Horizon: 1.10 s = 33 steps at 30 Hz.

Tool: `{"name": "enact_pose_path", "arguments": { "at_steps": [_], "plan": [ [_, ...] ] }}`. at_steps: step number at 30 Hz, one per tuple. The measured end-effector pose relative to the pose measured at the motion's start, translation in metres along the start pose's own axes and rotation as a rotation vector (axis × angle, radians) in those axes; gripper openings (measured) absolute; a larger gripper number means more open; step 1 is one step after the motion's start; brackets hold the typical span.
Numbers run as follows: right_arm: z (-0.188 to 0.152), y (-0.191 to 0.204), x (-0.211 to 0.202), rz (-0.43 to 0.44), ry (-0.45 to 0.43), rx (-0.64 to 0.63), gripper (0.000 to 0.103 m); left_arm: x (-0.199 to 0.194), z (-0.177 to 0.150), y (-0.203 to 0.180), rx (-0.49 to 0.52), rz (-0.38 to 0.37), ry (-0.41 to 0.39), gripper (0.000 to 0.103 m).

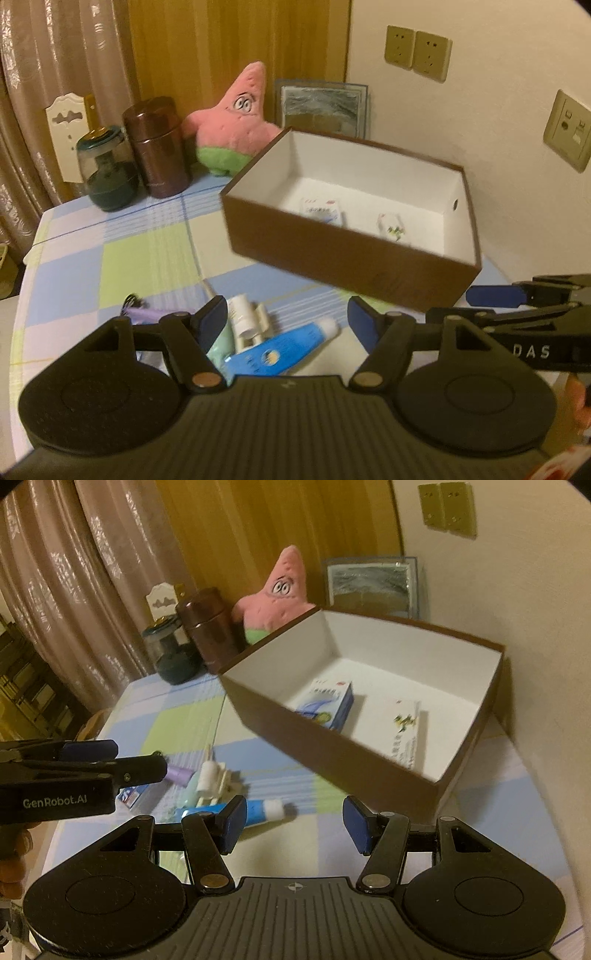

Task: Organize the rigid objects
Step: 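Grasp the blue floss-pick case with left tool while right tool grasps the white bottle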

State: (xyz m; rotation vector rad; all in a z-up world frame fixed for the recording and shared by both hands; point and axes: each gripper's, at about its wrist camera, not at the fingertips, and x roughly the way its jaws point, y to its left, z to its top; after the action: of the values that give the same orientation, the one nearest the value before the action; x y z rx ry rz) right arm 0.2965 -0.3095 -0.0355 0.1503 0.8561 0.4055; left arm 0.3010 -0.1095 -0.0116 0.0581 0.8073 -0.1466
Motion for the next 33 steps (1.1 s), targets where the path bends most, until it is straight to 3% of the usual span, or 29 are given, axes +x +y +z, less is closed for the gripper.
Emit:
{"name": "enact_pose_path", "arguments": {
  "at_steps": [16, 33],
  "plan": [
    [-0.023, 0.044, 0.055, 0.043, 0.117, -0.029, 0.058, 0.003, -0.06, 0.072, -0.078, 0.093, 0.08, 0.069],
    [-0.016, 0.076, 0.099, 0.051, 0.13, -0.055, 0.058, 0.022, -0.066, 0.111, -0.116, 0.124, 0.087, 0.069]
  ]
}}
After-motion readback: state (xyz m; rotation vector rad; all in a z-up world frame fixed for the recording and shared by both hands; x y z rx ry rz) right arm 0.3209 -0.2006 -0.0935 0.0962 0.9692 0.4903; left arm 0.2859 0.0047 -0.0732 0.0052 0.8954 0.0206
